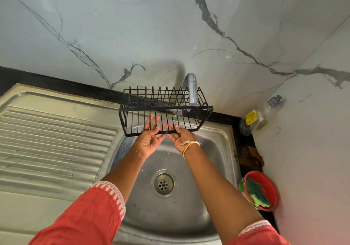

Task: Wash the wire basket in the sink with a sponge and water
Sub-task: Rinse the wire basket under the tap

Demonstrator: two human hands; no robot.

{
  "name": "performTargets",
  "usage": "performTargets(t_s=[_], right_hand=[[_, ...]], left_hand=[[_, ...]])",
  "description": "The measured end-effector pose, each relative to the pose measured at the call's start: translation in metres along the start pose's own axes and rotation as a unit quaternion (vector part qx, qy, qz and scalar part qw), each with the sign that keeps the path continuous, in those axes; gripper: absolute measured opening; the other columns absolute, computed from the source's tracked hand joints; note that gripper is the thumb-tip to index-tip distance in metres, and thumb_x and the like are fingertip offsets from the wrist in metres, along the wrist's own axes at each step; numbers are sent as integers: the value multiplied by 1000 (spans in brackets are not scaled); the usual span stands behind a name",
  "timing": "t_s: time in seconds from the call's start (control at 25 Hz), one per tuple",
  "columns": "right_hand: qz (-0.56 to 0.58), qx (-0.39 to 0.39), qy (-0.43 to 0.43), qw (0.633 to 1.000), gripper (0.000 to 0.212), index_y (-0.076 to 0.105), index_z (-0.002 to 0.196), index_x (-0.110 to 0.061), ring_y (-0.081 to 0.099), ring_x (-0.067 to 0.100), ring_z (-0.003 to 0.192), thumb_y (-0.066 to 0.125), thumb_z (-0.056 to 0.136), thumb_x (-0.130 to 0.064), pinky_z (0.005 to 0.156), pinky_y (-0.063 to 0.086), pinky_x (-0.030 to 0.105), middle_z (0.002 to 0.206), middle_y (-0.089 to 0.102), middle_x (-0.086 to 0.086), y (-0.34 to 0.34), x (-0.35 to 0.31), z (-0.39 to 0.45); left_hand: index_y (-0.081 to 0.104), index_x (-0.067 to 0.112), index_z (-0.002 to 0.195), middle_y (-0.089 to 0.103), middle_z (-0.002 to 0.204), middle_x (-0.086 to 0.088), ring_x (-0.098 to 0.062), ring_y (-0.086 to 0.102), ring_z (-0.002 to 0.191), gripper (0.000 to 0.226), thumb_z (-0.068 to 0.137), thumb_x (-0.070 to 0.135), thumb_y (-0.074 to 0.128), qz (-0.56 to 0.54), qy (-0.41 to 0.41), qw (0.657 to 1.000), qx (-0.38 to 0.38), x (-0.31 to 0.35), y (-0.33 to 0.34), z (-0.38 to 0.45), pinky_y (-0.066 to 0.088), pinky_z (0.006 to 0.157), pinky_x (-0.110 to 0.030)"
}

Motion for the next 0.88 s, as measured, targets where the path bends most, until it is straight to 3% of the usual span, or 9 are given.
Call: performTargets(t_s=[0.08,0.12,0.28,0.44,0.56,0.64,0.72,0.8,0.88], right_hand=[[-2,16,-3,1000,12,52,95,-2,65,27,80,42,97,4,87,51,47,80,68,17,2,0,1],[-1,27,-7,1000,10,51,98,-2,64,28,81,42,98,3,85,51,49,85,65,19,3,0,1],[-48,101,-83,990,28,47,115,-7,66,29,78,43,94,11,72,56,45,97,63,23,-10,-12,6],[-304,101,-147,936,41,48,128,-10,68,31,71,42,94,12,51,59,34,104,62,20,-23,-17,4],[-258,95,-100,956,36,49,127,-5,66,23,48,43,95,9,45,57,30,88,63,18,-23,-1,-1],[-214,98,-84,968,30,51,122,-6,65,19,43,46,95,7,46,57,29,82,62,16,-25,4,-5],[-201,93,-79,972,28,51,120,-7,67,20,46,50,94,6,47,57,28,84,64,18,-27,4,-8],[-224,81,-71,969,29,50,120,-8,68,19,48,51,94,5,47,57,28,91,67,22,-29,1,-10],[-343,78,-78,933,33,51,122,-8,70,21,58,54,92,5,52,58,29,105,67,23,-29,-6,-14]], left_hand=[[62,20,121,70,115,-3,-28,69,103,100,32,-19,87,-25,-4,1000,-2,5,-3,-1,47,95,-54],[61,19,122,69,116,-4,-29,69,100,97,37,-21,85,-32,-5,999,4,7,-3,-2,49,91,-53],[58,15,119,63,118,-7,-26,72,87,50,86,-20,42,-29,5,997,66,15,-14,-10,50,89,-46],[55,15,125,65,113,-6,-26,68,101,53,89,-19,37,-25,21,995,95,22,-28,-21,50,97,-44],[51,31,136,62,113,-2,-18,67,87,66,86,-13,49,16,29,994,100,14,-27,-24,59,75,-35],[53,46,129,58,112,3,-19,61,97,74,83,-12,53,79,46,992,86,6,-14,-24,53,82,-51],[53,49,123,54,125,3,-28,56,115,80,83,-19,46,72,65,992,75,0,-1,-21,40,93,-69],[52,42,128,46,139,-2,-33,54,119,84,80,-26,39,83,79,991,62,1,6,-22,42,92,-68],[54,33,127,44,140,-7,-34,57,113,83,75,-29,37,102,79,990,58,5,4,-21,50,84,-63]])
Point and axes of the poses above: each hand's wrist, its own z-axis towards the middle knuckle, its own y-axis out of the palm, x = y × z, the point moved 4 cm from there along z, towards the middle knuckle
